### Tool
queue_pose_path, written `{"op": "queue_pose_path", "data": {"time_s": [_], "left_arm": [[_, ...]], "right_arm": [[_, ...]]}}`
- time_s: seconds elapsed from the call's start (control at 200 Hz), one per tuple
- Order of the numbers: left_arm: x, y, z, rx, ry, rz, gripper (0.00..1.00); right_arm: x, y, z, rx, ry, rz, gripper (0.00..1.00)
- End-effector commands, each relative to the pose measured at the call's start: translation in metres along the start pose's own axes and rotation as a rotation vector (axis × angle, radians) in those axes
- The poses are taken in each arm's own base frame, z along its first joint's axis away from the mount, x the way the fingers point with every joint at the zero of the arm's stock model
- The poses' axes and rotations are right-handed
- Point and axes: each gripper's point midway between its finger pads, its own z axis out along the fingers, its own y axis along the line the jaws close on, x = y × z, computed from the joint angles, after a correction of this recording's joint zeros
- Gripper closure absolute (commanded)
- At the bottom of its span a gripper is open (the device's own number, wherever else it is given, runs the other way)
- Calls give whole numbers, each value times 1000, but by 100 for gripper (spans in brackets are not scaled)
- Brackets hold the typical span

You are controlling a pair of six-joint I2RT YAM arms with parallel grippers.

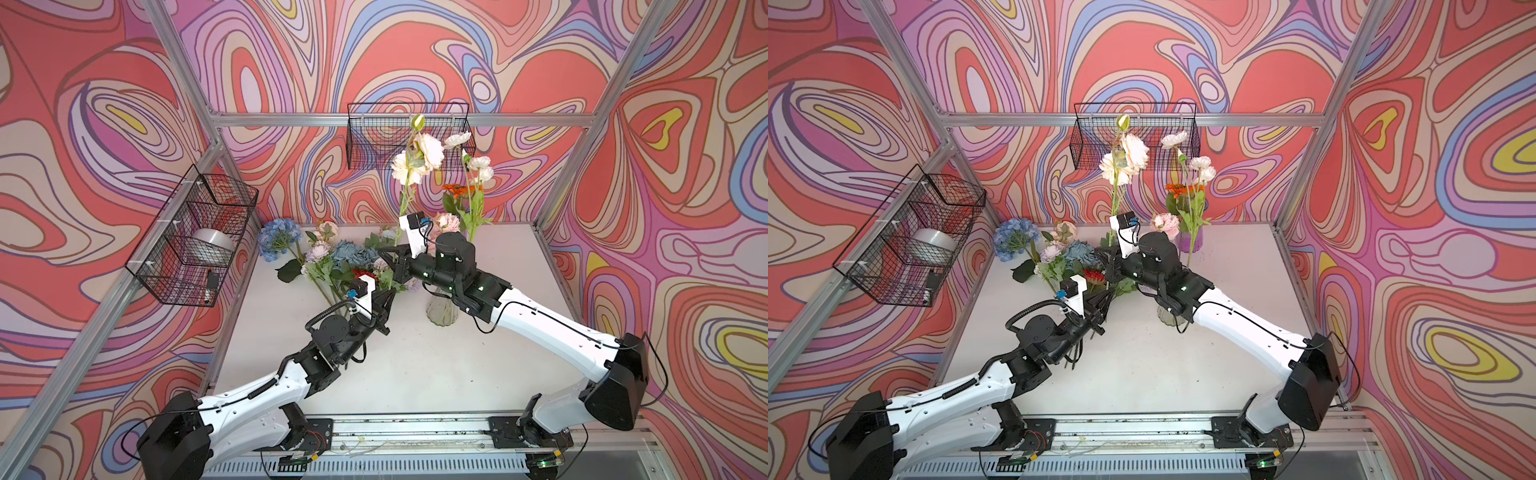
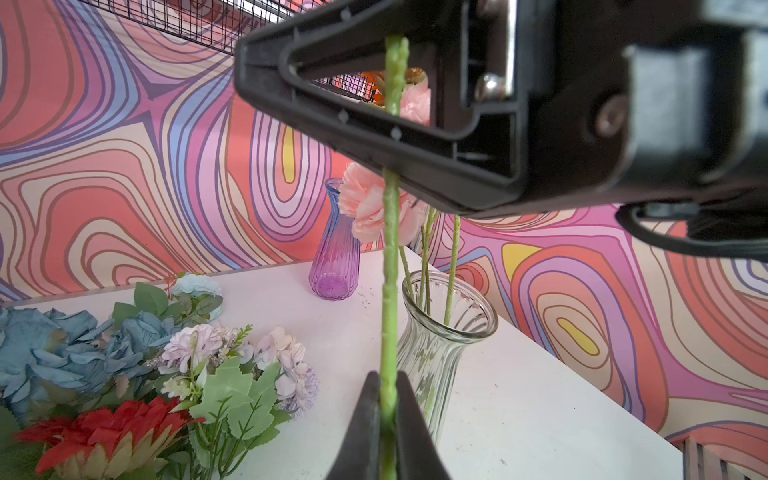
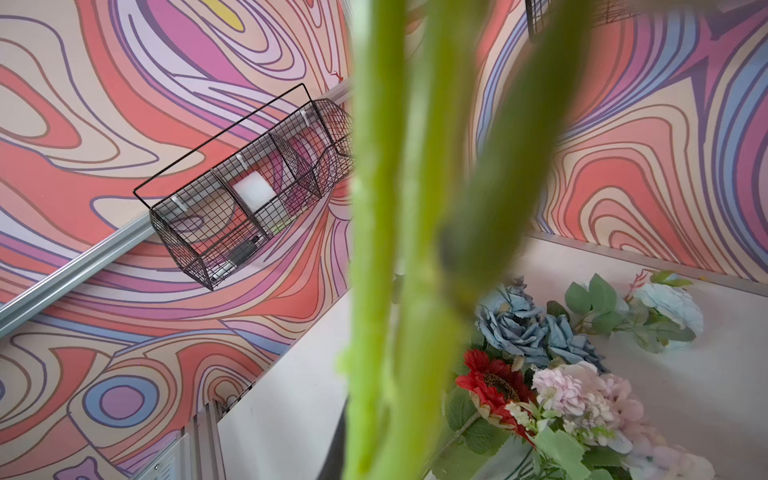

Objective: Arrange the flowers into the vase
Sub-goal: 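Raise the cream rose with the right gripper while the left gripper draws back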

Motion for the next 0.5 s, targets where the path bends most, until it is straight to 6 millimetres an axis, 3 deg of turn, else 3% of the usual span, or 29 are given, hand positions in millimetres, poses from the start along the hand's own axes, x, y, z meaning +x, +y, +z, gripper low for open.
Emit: {"op": "queue_pose_path", "data": {"time_s": [0.0,0.05,0.135,0.305,0.496], "left_arm": [[-30,-2,2,-20,-92,-30,30],[-29,5,2,-57,-90,-37,12],[-25,15,2,-99,-78,-51,0],[-24,44,-5,-168,-81,-135,0],[-14,86,-12,-264,-84,-259,0]], "right_arm": [[-1,5,-7,-13,-4,-16,100],[1,4,-7,-6,1,-18,100],[5,0,-10,12,13,-20,100],[19,-8,-25,55,48,-22,100],[29,-21,-56,140,63,-50,100]]}}
